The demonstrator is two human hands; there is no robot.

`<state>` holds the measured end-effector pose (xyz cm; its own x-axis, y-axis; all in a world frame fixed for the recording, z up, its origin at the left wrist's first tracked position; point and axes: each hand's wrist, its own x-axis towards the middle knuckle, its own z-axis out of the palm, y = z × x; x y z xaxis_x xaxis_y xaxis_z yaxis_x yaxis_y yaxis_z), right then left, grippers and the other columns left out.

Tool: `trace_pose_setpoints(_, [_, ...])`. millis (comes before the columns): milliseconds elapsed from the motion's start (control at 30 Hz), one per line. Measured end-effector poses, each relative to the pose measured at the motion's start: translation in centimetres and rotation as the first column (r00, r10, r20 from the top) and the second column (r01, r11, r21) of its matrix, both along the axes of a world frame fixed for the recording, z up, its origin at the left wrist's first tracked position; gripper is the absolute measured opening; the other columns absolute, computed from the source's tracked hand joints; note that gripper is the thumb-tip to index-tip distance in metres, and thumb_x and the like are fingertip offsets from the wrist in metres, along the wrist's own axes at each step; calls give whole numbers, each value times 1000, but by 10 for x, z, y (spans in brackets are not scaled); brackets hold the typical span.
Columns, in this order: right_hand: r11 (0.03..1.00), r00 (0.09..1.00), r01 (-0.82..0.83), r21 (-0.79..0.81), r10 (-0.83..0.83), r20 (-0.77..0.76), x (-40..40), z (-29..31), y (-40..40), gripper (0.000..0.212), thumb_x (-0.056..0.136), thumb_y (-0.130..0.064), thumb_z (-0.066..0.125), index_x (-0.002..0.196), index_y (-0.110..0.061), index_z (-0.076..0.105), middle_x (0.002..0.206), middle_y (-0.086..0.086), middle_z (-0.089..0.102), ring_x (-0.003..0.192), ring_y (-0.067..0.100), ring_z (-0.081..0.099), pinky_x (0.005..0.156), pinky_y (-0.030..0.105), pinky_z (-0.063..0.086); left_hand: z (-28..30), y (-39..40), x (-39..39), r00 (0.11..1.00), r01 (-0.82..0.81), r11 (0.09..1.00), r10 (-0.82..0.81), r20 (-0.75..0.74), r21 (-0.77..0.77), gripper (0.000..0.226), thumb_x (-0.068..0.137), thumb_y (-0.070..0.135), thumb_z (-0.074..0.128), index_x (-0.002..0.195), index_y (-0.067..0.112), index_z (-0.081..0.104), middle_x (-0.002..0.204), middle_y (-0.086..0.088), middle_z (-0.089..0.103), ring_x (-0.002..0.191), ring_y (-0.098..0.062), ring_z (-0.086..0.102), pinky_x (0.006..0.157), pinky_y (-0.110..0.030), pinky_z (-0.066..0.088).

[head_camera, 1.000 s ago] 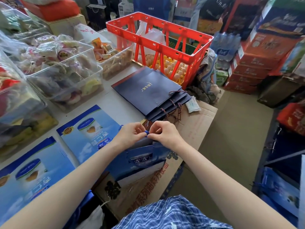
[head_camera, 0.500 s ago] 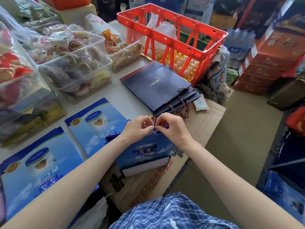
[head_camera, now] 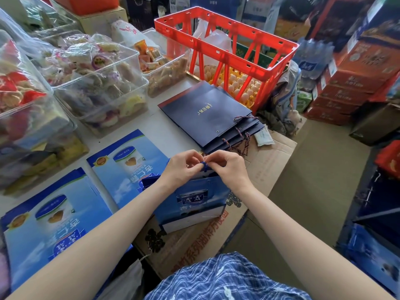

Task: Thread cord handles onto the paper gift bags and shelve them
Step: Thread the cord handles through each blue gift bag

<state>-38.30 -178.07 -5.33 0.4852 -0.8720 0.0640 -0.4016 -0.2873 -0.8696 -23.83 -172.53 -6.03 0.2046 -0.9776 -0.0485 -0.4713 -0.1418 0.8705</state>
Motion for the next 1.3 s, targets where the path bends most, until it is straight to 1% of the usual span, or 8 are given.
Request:
trace_pose_setpoints(100, [998,999,25,53,-27,40,1,0,2,12,82,4,65,85,-6,71,92,3,71,78,3,66,80,16,53,-3,0,1,1000,22,1000,-22,-2,-21,13,85,10,64,84,22,65,78,-2,65,63,-11,48,61,-12,39])
trace_pose_setpoints(233, [998,1000,-9,56,9,6,1,4,-2,12,80,4,67,88,-3,73,81,-3,68,65,-13,60,72,5,47,-3,0,3,1000,5,998,-4,13,-67,16,83,8,67,82,24,65,83,2,62,64,-2,52,63,-8,41])
trace_pose_setpoints(433, [991,998,-35,126,40,-41,0,7,-10,11,78,0,71,83,-9,72,78,0,70,70,5,64,74,16,53,-3,-2,2,999,-30,996,29,-15,-78,14,82,6,67,81,20,66,75,8,65,66,9,58,63,-6,41])
trace_pose_setpoints(633, [967,992,-95,238,112,-58,-1,8,-22,25,76,2,72,79,-19,60,79,1,72,77,12,69,85,32,55,-2,-5,7,999,15,999,-17,-49,-40,29,81,9,70,86,31,52,77,10,64,71,-9,59,65,-16,44])
trace_pose_setpoints(733, [958,988,-109,265,135,-81,-1,10,-26,21,79,0,70,80,-19,61,87,7,73,86,18,70,90,39,53,2,-5,9,998,67,997,-68,-17,-32,24,81,9,70,91,23,54,77,11,63,69,3,58,67,-10,41])
trace_pose_setpoints(967, [937,965,-198,289,237,-109,3,19,-31,13,82,5,64,91,-5,62,89,11,72,81,15,67,84,27,52,1,-2,10,988,105,994,-101,115,-23,14,83,10,68,91,16,58,82,5,62,72,13,54,70,-2,36])
trace_pose_setpoints(1100, [927,974,-182,328,216,-72,1,21,-32,13,82,6,64,91,-4,61,83,7,69,74,10,64,80,22,52,-2,4,4,961,-21,993,53,271,-120,14,78,17,73,78,12,60,72,14,45,65,0,44,60,-8,32])
trace_pose_setpoints(1300, [931,975,-175,321,209,-72,2,19,-33,14,82,3,66,85,-10,62,81,4,69,77,13,66,83,27,52,0,5,3,967,-54,996,71,246,-74,8,79,22,73,81,14,71,70,12,46,63,-2,46,57,-7,33])
